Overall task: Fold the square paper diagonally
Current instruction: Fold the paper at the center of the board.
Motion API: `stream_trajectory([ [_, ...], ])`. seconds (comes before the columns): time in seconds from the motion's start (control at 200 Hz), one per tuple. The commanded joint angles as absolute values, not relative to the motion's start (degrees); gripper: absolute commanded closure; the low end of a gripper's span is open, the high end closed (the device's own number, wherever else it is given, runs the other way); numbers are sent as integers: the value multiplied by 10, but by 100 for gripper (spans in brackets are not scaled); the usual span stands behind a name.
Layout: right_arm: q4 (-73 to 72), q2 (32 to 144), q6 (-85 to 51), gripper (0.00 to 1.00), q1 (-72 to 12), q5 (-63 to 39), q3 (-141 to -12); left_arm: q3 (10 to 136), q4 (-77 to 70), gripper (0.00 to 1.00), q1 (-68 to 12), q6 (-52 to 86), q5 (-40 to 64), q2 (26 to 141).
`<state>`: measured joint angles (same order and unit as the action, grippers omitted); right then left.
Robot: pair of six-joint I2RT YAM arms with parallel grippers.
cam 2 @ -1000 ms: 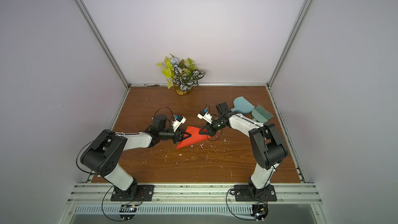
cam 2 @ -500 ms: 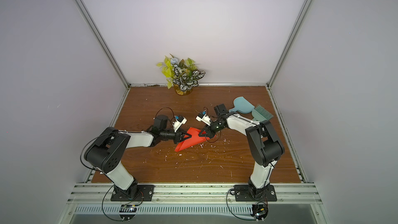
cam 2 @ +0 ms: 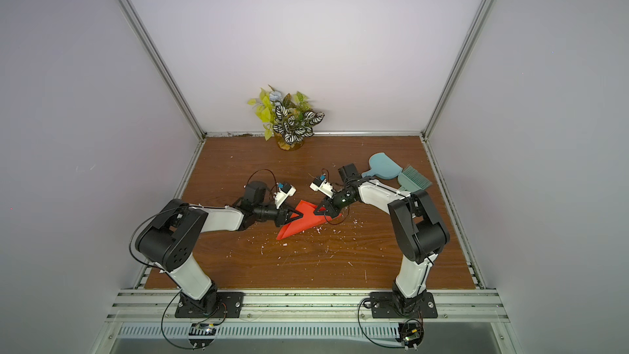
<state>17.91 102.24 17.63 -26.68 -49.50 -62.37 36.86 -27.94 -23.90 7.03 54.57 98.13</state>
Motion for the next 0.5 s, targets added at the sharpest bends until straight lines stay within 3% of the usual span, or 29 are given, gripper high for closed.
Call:
stream_trajectory([
  [0.0, 185, 1027, 190, 100, -271, -496, -645, 382, -262, 83, -234, 59, 545, 990],
  [0.495, 161, 1039, 190, 100, -271, -499, -632, 391, -248, 81, -234, 54, 542, 1002],
])
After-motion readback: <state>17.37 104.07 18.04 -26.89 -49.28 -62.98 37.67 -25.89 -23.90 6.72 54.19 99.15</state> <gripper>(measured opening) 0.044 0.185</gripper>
